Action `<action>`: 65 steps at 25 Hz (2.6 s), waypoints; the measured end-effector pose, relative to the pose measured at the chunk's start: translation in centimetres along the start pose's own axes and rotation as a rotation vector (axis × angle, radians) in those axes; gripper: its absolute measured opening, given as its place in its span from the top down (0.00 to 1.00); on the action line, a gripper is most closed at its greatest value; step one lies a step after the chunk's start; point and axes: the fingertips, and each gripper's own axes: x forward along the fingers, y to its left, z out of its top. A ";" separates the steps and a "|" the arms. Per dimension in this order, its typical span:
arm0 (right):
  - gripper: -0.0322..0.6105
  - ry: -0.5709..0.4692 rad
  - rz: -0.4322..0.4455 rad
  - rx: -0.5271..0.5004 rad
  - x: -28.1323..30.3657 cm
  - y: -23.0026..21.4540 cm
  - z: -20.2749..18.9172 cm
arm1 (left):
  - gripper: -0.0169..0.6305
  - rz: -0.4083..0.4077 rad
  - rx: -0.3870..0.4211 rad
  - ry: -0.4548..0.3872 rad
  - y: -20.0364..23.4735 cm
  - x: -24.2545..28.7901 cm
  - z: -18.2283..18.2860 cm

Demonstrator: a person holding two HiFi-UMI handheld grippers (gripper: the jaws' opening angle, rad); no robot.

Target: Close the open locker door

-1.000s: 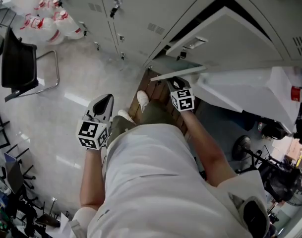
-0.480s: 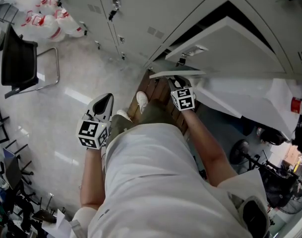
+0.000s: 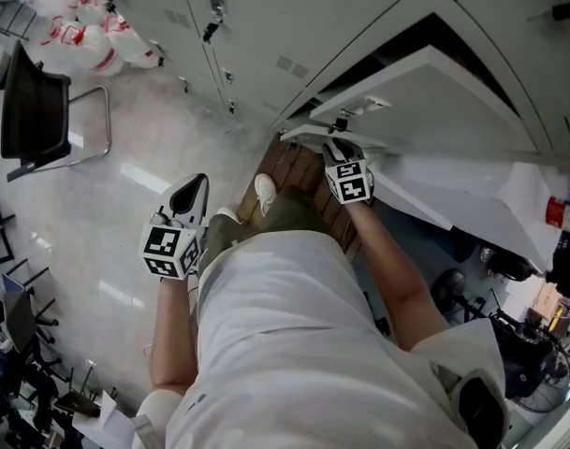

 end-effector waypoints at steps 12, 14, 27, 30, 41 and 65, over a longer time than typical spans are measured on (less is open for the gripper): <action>0.79 0.054 0.020 -0.033 1.1 -1.4 0.6 | 0.97 0.028 -0.024 0.003 0.1 0.8 -0.3; 0.79 0.059 0.021 -0.037 1.4 -1.7 0.7 | 0.97 0.034 -0.029 0.005 0.2 0.8 -0.3; 0.79 0.075 0.043 -0.057 2.6 -2.2 1.6 | 0.97 0.058 -0.045 0.002 0.5 1.5 0.0; 0.79 0.077 0.043 -0.061 2.8 -2.4 1.7 | 0.97 0.063 -0.049 0.003 0.6 1.6 -0.1; 0.79 0.090 0.053 -0.074 3.9 -3.0 2.0 | 0.97 0.082 -0.063 0.005 0.8 2.2 0.0; 0.82 0.088 0.084 -0.079 4.3 -1.6 2.2 | 0.97 0.123 -0.085 -0.014 0.6 1.5 -0.3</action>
